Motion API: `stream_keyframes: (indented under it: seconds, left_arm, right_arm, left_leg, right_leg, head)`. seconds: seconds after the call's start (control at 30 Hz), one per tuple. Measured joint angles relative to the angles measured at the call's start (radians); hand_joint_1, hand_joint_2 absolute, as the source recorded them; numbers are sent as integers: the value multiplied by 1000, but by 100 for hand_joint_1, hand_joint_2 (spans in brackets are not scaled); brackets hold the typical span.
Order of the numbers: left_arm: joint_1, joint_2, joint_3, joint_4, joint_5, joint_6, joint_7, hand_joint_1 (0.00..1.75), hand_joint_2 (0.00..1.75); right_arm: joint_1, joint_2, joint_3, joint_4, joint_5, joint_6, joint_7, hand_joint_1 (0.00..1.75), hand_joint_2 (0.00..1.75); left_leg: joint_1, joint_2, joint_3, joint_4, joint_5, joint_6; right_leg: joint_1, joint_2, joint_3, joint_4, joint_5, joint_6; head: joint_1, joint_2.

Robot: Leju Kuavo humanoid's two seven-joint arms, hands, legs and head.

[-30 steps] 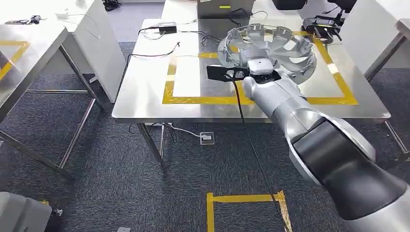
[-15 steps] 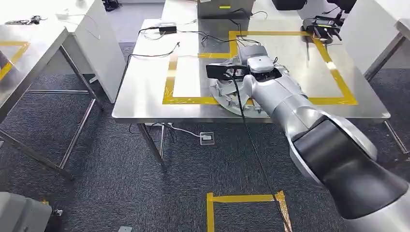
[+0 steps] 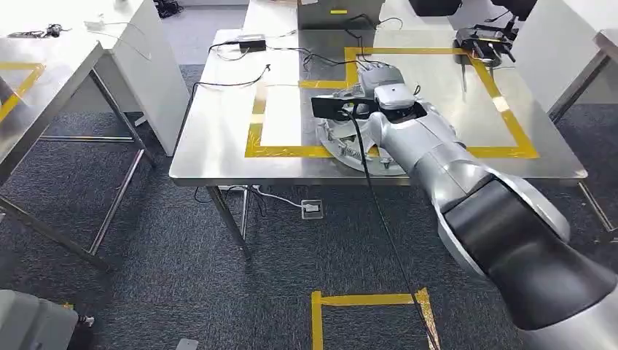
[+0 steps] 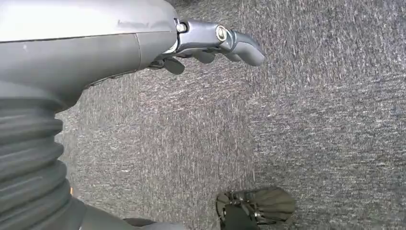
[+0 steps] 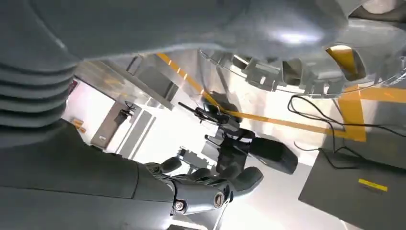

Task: Take the parts from the cabinet and place them on the table.

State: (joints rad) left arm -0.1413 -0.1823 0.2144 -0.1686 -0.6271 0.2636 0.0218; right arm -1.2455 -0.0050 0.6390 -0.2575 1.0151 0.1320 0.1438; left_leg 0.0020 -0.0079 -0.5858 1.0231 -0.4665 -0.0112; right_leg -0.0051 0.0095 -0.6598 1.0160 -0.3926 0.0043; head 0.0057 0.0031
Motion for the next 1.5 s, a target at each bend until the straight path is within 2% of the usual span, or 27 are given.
stream_keyframes:
  seconds: [0.13,0.17,0.37,0.6,0.63,0.77,0.87,0.9,0.93,0.97,1.0,1.07,1.1,1.13,1.17,1.2,1.23,1.27,1.3,1.33,1.4,1.43,1.47,1.5]
  left_arm:
    - [0,0,0,0,17,-13,11,0,175]
    - [0,0,0,0,19,-18,11,0,0]
    - [0,0,0,0,37,-66,-3,0,0]
    - [0,0,0,0,38,-74,2,0,0]
    - [0,1,0,0,39,-74,6,0,0]
    - [0,3,0,0,40,-74,19,0,0]
    - [0,5,0,0,40,-74,21,0,0]
    - [0,5,0,0,40,-74,21,0,0]
    - [-1,0,0,0,40,-73,21,0,0]
    - [-1,2,1,0,41,-72,22,0,0]
    - [-2,2,1,0,41,-72,22,0,0]
    - [-2,1,1,0,41,-72,23,0,0]
    - [-1,1,1,0,41,-72,26,0,0]
    - [-1,1,1,0,41,-72,28,0,0]
    - [-1,1,2,0,41,-72,29,0,0]
    - [-2,1,2,0,40,-72,29,0,0]
    - [-2,1,2,0,40,-72,29,0,0]
    - [-3,3,2,0,40,-72,29,0,0]
    - [-5,3,2,0,39,-72,29,0,0]
    - [-5,3,2,0,39,-72,29,0,0]
    - [-3,3,2,0,37,-72,29,0,0]
    - [-3,3,2,0,37,-72,29,0,0]
    - [-3,4,2,0,36,-72,29,0,0]
    - [-3,4,2,0,35,-72,29,0,0]
  right_arm:
    - [0,0,0,0,2,0,-10,0,0]
    - [0,0,0,0,3,0,-11,0,0]
    - [-1,0,0,0,7,1,-11,0,0]
    - [-1,0,0,0,7,0,-17,0,0]
    - [-1,0,0,0,7,0,-17,0,0]
    - [-1,0,0,0,7,-1,-19,0,0]
    - [-2,0,0,0,8,-2,-29,0,0]
    - [-4,0,0,0,8,-3,-30,0,0]
    - [-6,-3,0,0,8,-4,-30,0,0]
    - [-8,-6,0,0,8,-5,-30,0,0]
    - [-12,-6,0,0,8,-8,-31,0,0]
    - [-9,-8,0,1,8,-9,-30,0,0]
    - [-5,-9,0,3,8,-9,-30,0,0]
    - [-1,-11,0,5,8,-9,-30,0,0]
    - [0,-11,0,6,7,-9,-30,0,0]
    - [0,-12,0,7,7,-9,-30,0,0]
    - [-2,-13,0,7,7,-10,-31,0,0]
    - [-3,-13,0,7,6,-11,-33,0,0]
    - [-5,-13,0,7,7,-12,-34,0,0]
    - [-4,-15,0,8,6,-12,-33,0,0]
    - [-3,-17,0,8,5,-13,-33,0,0]
    - [-3,-17,0,8,5,-13,-33,0,0]
    - [-3,-17,0,8,5,-14,-33,0,0]
    - [-3,-17,0,8,3,-15,-33,0,0]
  left_leg:
    - [0,0,0,0,0,0]
    - [0,0,0,0,0,0]
    - [0,0,0,0,0,0]
    - [0,0,0,1,0,0]
    - [-5,0,-1,4,-2,3]
    - [-5,0,-2,8,-5,7]
    - [-7,0,-3,11,-5,13]
    - [-7,0,-1,9,3,18]
    - [11,6,7,-11,17,24]
    - [9,7,8,-18,23,27]
    - [11,10,5,-18,27,31]
    - [12,11,0,-16,28,31]
    - [13,11,-4,-14,29,30]
    - [15,11,-7,-11,31,28]
    - [18,11,-12,-7,31,26]
    - [23,11,-17,0,31,21]
    - [28,11,-24,8,29,13]
    - [27,12,-30,17,27,3]
    - [25,9,-39,20,28,-7]
    - [24,7,-38,21,32,-14]
    - [25,4,-41,17,43,-32]
    - [26,3,-43,17,45,-37]
    - [28,4,-54,32,22,-39]
    - [27,6,-71,78,-25,-39]
  right_leg:
    - [0,0,0,0,0,0]
    - [0,0,0,0,0,0]
    - [0,0,0,0,0,0]
    - [0,0,1,0,0,0]
    - [-4,0,1,-1,1,3]
    - [-4,0,2,-1,2,4]
    - [-6,0,4,-3,4,10]
    - [-6,1,7,-6,11,16]
    - [-4,3,3,-4,5,18]
    - [-2,2,-5,14,-19,23]
    - [-4,-1,-31,73,-64,27]
    - [-11,-1,-88,232,-139,38]
    - [-15,-2,-110,291,-155,43]
    - [-19,-3,-108,298,-147,47]
    - [-23,-4,-85,263,-120,51]
    - [-27,-6,-44,193,-85,56]
    - [-32,-7,12,99,-50,63]
    - [-35,-10,49,24,-65,71]
    - [-23,3,58,30,-59,54]
    - [-25,6,50,33,-57,39]
    - [-20,5,41,32,-58,22]
    - [-25,4,38,27,-51,9]
    - [-26,1,36,24,-44,-1]
    - [-25,1,30,23,-38,-10]
  head:
    - [0,0]
    - [0,0]
    - [0,0]
    - [0,0]
    - [0,0]
    - [0,0]
    - [0,0]
    - [0,0]
    - [-1,0]
    - [3,0]
    - [6,0]
    - [6,0]
    - [6,0]
    - [6,0]
    - [6,0]
    - [6,0]
    - [6,0]
    - [7,0]
    - [9,0]
    - [8,0]
    - [8,0]
    - [7,0]
    - [7,0]
    - [5,0]
